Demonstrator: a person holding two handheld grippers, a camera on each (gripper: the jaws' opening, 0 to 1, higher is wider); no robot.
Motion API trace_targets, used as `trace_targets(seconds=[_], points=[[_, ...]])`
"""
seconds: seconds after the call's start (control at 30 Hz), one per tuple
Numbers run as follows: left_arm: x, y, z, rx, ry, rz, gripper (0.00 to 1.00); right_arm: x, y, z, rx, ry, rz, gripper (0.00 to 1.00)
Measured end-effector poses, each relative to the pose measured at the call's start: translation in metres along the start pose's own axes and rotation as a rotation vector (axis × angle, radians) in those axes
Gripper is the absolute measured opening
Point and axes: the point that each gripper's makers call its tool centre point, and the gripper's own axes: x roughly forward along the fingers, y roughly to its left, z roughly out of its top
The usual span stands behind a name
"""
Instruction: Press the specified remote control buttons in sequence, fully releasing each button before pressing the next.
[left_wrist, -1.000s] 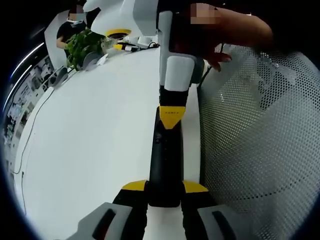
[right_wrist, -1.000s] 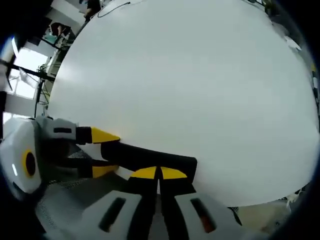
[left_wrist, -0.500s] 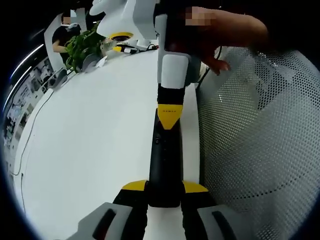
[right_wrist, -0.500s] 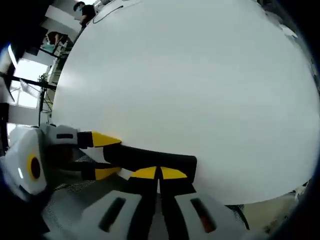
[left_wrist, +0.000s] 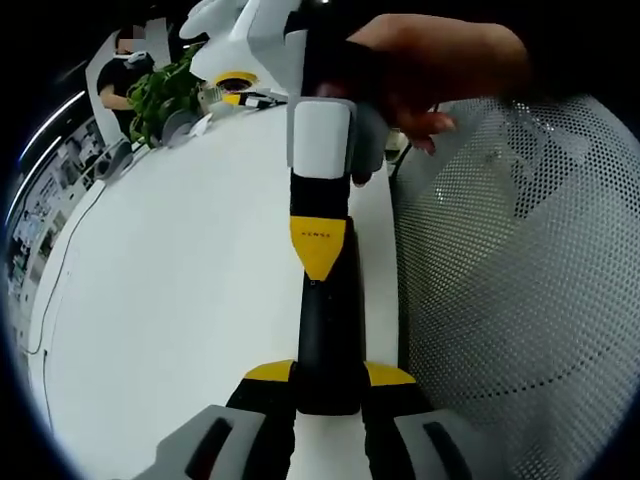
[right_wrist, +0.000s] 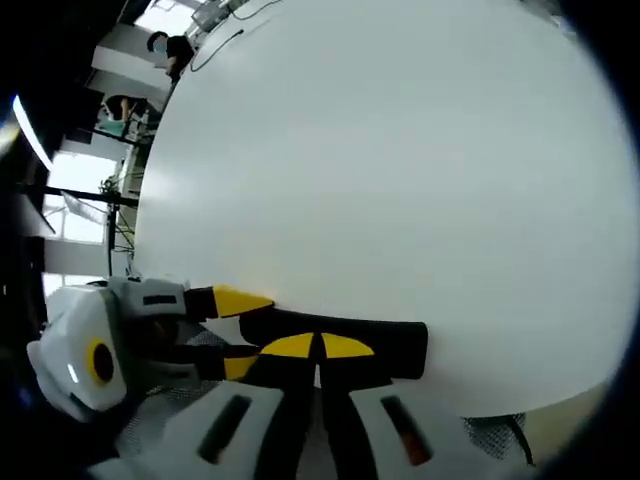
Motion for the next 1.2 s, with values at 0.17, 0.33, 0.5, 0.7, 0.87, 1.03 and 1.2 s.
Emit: trace_targets(seconds=[0.17,0.33,0.5,0.7,0.87,1.03,1.2], points=[[0.0004,-0.0004,0.0008,0.005,0.000,-0.001,0.25,-0.0013,-0.0001,0.0040,-0.046,-0.026,-0.026,0.00],[0.0008,-0.0009,0.0017,0.000,-0.002,-0.001,0.25,-0.0019,-0.0029,0.0057,-0.055,-0.035,-0.039,0.00],[0.0011,-0.0010,0.0022,-0.003,-0.002,-0.001,0.25,-0.0012,-0.0032,0.0063,-0.058,-0.035,-0.037,0.00],[0.0011,-0.0007,0.0019,0.000,0.001,-0.001,0.25,0.0006,-0.0016,0.0075,-0.061,-0.049,-0.029,0.00],[0.0011,-0.0004,0.0020,0.002,-0.003,-0.003,0.25,0.0019,0.0010,0.0077,-0.118,-0.059,-0.049,0.00],[0.0010,-0.0002,0.0022,0.001,-0.004,-0.003,0.25,0.0031,0.0012,0.0084,-0.192,-0.066,-0.086,0.00],[0.0010,0.0003,0.0024,0.000,-0.003,-0.004,0.25,0.0044,0.0014,0.0091,-0.270,-0.069,-0.125,0.00]])
